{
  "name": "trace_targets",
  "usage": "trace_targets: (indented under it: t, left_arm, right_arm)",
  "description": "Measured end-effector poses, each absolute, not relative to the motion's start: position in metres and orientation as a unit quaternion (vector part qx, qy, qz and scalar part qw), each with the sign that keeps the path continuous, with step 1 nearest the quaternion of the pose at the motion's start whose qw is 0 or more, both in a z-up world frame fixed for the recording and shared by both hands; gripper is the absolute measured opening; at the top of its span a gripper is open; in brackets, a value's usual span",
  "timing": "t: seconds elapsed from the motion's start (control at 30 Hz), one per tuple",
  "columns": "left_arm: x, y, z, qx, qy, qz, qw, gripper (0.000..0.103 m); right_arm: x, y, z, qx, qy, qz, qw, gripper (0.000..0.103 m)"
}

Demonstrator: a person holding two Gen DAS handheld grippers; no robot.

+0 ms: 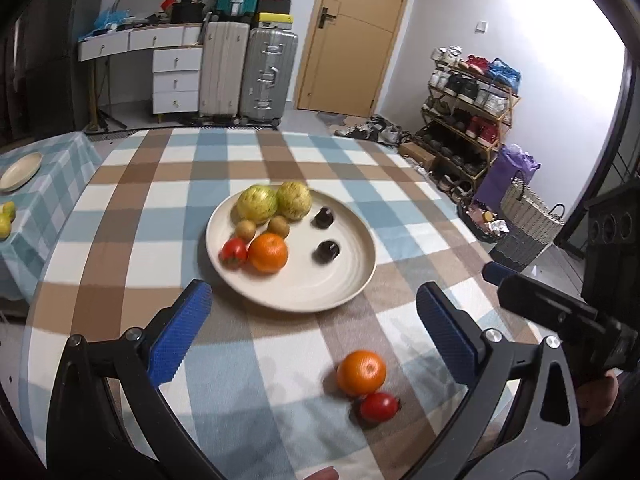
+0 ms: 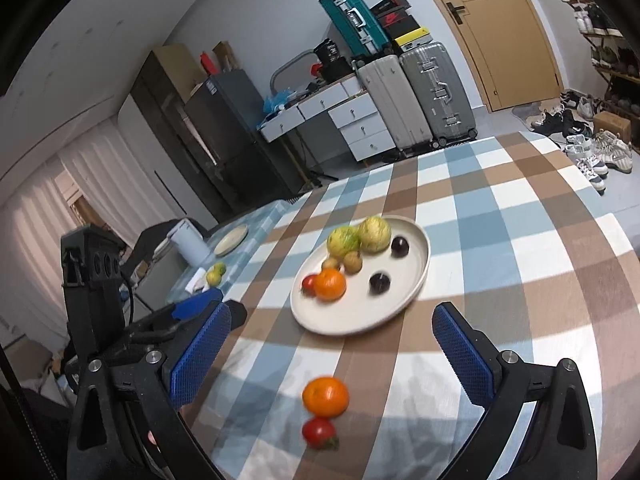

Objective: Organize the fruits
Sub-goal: 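Withdraw both grippers back toward the loose orange and tomato, then grasp the red tomato with the right gripper while the left gripper grasps the orange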

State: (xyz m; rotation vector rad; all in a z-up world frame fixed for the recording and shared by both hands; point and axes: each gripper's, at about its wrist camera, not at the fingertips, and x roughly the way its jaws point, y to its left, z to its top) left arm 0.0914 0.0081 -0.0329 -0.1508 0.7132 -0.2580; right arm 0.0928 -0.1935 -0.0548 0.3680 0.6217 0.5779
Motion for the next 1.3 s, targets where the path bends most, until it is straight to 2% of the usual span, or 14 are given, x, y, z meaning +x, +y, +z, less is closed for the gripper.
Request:
trace_targets:
  t: [0.7, 0.8, 0.9, 1.17, 1.3]
  left_arm:
    - [0.040, 0.043, -0.107, -0.102, 0.391, -0.085, 0.911, 0.102]
    - [0.038, 0.048, -0.112, -0.104, 0.393, -0.082, 0.910, 0.102]
    - [0.038, 0.051, -0.114, -0.108, 0.395, -0.080, 0.909, 0.102]
    - [0.040, 0.052, -0.112, -0.117, 0.388, -0.091, 0.910, 0.102]
    - [0.043, 0.051, -0.111, -0.116, 0.387, -0.093, 0.910, 0.102]
  right_arm:
    - [0.034, -0.138, -0.125, 0.057, 0.359, 0.277, 0.889, 0.101]
    - [0.036, -0.131, -0.127, 0.051, 0.364, 0.289, 0.884, 0.085]
    - [0.039, -0.123, -0.130, 0.035, 0.371, 0.286, 0.883, 0.080]
    - [0.045, -0.113, -0.139, 0.024, 0.385, 0.286, 0.877, 0.052]
    - [0.050, -0.115, -0.145, 0.038, 0.398, 0.286, 0.870, 0.044]
